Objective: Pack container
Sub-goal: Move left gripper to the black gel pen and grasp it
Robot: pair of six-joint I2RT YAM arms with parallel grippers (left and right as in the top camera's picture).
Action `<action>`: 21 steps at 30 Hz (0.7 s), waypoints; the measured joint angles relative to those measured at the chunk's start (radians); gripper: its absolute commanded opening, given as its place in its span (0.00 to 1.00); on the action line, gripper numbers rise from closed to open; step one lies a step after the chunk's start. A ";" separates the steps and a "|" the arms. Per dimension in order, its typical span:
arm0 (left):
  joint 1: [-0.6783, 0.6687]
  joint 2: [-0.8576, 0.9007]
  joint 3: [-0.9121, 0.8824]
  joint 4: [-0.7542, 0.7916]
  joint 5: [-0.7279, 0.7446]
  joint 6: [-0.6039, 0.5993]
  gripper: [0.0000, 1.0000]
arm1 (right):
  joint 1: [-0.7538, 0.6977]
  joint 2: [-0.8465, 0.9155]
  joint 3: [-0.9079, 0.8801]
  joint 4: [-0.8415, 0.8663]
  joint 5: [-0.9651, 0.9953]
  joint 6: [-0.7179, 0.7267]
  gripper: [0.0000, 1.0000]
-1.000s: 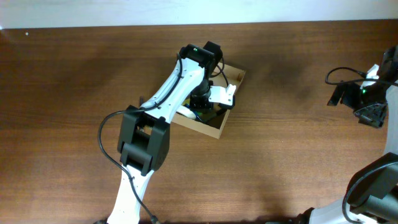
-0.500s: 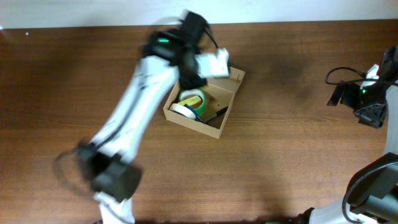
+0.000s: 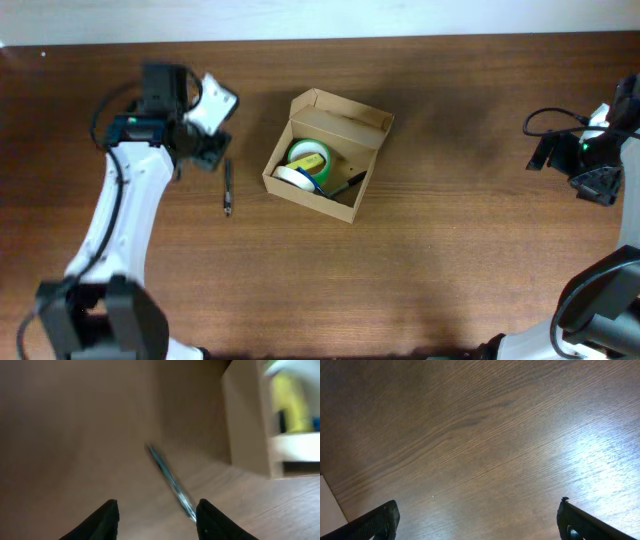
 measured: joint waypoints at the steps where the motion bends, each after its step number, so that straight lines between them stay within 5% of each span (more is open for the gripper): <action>1: 0.010 0.017 -0.025 0.015 -0.001 -0.033 0.49 | 0.000 0.000 0.000 0.000 0.000 0.001 0.99; 7: 0.026 0.109 -0.053 0.074 -0.015 -0.225 0.49 | 0.000 0.000 0.000 0.000 0.000 0.003 0.99; 21: 0.023 0.341 -0.052 0.090 -0.047 -0.365 0.49 | 0.000 0.000 0.000 0.000 0.000 0.003 0.99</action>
